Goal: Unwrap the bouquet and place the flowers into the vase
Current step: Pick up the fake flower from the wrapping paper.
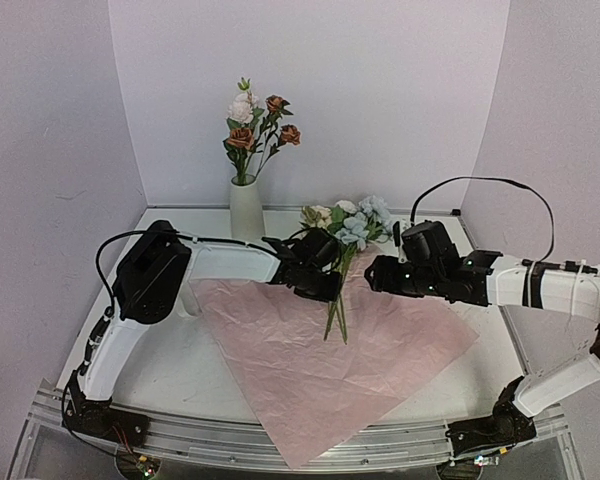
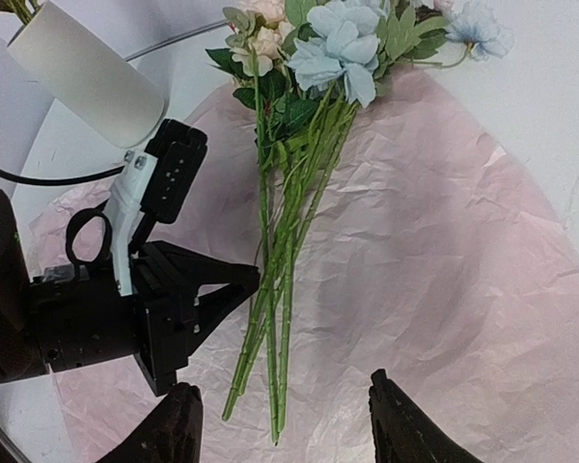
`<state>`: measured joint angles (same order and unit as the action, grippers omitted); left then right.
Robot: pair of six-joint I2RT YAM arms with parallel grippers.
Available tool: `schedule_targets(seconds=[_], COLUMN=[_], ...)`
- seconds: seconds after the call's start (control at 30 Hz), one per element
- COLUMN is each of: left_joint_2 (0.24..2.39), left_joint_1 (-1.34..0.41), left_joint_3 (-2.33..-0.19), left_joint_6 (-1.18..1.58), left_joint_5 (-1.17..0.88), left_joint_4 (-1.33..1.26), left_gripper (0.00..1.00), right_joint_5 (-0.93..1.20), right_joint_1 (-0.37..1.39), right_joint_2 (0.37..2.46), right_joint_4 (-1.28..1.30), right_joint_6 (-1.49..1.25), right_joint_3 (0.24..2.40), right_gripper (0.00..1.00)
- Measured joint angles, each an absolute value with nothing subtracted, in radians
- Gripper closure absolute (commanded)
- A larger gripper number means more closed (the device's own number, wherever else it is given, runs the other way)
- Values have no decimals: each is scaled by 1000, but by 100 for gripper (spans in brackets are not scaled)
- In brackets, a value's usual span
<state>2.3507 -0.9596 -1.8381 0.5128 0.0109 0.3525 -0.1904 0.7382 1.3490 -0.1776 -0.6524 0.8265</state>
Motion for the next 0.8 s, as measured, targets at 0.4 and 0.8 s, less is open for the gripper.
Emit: schedule_targets(seconds=[0.4, 0.8], left_joint_2=[2223, 2259], left_joint_1=[-960, -960], left_joint_3=[-1838, -1850], left_joint_6=[497, 487], left_joint_5=[20, -32], left_joint_4=[365, 378], left_gripper=[65, 61], right_joint_5=[-198, -188], right_joint_1=[711, 707], right_joint_2=[1335, 1339], right_joint_4=[-160, -153], right_joint_6=[-622, -628], right_joint_3=[846, 849], right_gripper=[40, 40])
